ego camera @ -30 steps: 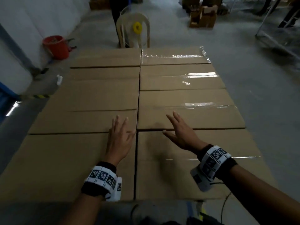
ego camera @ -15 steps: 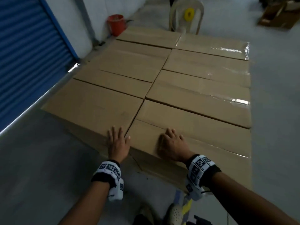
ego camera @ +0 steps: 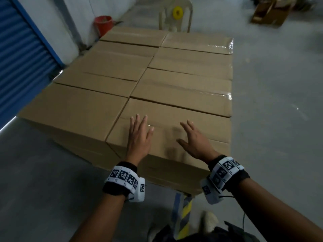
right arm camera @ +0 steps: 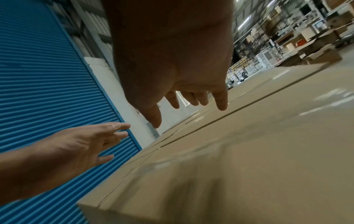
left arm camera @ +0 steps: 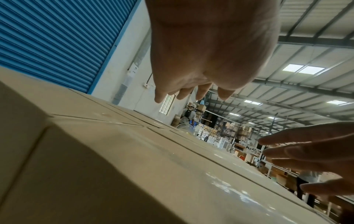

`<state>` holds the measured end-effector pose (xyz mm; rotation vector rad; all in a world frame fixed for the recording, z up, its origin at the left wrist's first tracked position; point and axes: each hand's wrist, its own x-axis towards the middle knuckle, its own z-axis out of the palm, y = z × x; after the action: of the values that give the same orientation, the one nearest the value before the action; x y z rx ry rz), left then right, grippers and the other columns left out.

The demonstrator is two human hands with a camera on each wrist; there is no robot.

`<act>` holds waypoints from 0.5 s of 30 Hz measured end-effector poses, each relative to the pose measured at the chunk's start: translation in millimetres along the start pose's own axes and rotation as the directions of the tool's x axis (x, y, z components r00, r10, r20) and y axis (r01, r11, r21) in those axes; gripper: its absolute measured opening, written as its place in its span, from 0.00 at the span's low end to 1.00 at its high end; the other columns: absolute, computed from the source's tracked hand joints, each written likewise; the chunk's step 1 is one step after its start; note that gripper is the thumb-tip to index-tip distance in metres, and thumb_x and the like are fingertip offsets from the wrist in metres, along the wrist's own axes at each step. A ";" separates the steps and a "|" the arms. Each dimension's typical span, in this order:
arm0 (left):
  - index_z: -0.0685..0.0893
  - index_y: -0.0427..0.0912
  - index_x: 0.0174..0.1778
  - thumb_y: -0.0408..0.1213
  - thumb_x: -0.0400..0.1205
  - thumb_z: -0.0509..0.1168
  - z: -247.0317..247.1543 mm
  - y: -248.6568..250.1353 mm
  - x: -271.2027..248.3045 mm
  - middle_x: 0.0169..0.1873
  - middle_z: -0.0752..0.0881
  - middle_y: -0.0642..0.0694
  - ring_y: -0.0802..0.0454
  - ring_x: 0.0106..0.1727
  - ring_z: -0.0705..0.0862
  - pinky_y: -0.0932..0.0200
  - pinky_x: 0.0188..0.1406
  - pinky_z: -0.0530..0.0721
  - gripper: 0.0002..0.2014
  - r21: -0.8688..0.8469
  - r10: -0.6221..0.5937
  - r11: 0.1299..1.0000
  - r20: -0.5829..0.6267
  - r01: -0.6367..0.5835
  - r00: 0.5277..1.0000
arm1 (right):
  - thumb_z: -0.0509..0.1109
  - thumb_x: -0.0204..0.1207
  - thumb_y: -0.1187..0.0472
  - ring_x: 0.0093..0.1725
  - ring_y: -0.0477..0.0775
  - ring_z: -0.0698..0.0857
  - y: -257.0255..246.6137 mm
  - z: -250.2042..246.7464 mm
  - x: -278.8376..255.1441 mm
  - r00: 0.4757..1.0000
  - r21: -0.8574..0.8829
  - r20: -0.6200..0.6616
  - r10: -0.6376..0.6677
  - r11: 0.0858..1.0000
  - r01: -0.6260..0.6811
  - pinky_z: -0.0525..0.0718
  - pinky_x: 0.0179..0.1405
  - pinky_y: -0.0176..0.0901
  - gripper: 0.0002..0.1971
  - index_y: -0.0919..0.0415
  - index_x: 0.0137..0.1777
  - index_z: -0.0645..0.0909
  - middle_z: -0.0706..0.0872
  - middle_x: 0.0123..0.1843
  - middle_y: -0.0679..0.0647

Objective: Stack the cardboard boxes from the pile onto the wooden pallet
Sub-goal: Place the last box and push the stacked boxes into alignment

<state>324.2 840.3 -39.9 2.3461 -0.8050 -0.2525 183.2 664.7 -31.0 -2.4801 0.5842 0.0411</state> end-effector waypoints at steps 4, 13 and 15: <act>0.56 0.47 0.89 0.50 0.92 0.53 43.0 60.5 14.1 0.90 0.46 0.44 0.50 0.89 0.38 0.46 0.88 0.46 0.30 -0.036 -0.021 0.999 0.015 0.022 1.000 | 0.66 0.84 0.48 0.87 0.61 0.55 62.2 -46.9 -9.7 0.998 0.012 -0.049 0.035 0.999 -0.034 0.62 0.82 0.54 0.36 0.55 0.87 0.55 0.53 0.89 0.60; 0.58 0.45 0.88 0.47 0.91 0.55 127.4 192.1 61.4 0.89 0.46 0.40 0.43 0.89 0.37 0.44 0.86 0.45 0.29 -0.044 -0.155 0.987 -0.037 0.154 0.987 | 0.66 0.84 0.47 0.85 0.61 0.62 217.6 -171.5 -4.0 1.000 -0.010 -0.027 -0.010 1.000 0.010 0.67 0.79 0.53 0.36 0.55 0.87 0.56 0.57 0.88 0.59; 0.59 0.45 0.88 0.47 0.92 0.55 134.9 210.5 65.7 0.90 0.46 0.40 0.43 0.89 0.38 0.43 0.86 0.46 0.29 -0.036 -0.177 0.984 -0.071 0.175 0.982 | 0.66 0.84 0.47 0.84 0.62 0.63 238.6 -195.7 7.5 0.999 -0.029 -0.012 -0.045 0.999 0.044 0.67 0.79 0.54 0.35 0.55 0.87 0.57 0.57 0.88 0.59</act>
<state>224.9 603.3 -11.4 2.3861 -0.5549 -0.2493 71.0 379.0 1.8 -2.5215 0.5369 0.0171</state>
